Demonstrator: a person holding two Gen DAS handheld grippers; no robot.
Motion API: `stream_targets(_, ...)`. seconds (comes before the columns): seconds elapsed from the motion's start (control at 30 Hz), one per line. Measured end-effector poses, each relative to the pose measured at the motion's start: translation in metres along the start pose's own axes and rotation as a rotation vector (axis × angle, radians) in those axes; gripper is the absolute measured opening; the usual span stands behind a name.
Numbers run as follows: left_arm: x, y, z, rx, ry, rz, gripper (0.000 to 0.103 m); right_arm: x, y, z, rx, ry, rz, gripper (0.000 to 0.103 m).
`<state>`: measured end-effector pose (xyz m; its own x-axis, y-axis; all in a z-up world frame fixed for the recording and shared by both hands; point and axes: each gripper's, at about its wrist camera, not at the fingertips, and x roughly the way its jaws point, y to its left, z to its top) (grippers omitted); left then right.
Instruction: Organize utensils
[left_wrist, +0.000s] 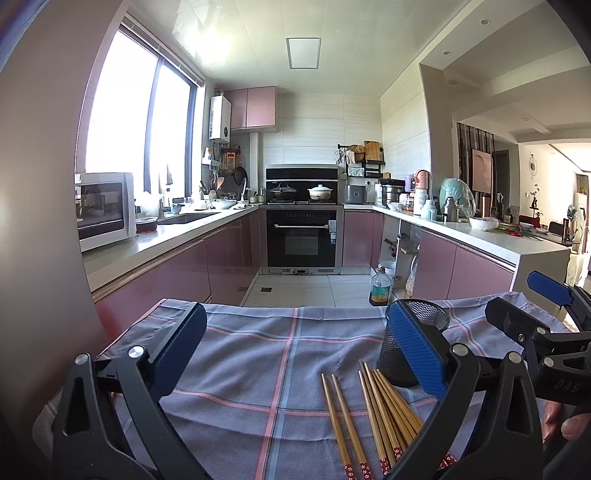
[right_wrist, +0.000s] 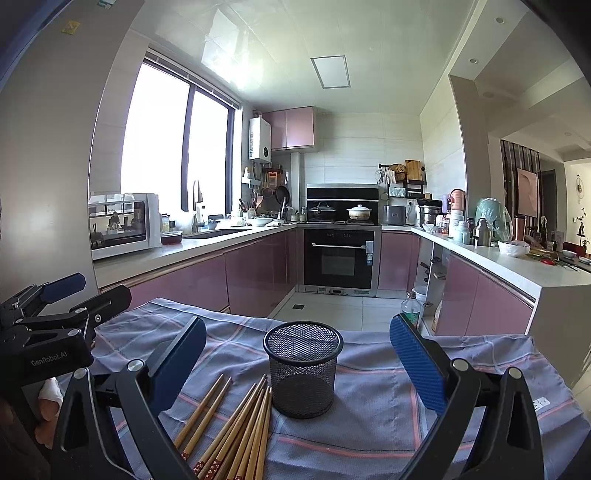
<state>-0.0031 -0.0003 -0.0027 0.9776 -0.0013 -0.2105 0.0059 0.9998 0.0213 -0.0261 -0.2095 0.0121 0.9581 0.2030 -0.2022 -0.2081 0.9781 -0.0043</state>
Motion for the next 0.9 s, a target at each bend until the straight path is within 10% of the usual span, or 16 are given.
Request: stream_targets(0.9, 0.0002, 0.0007, -0.0007, -0.001, 0.0, -0.001, 0.097, 0.0004, -0.0019, 0.0003, 0.002, 0.003, -0.002, 0.096)
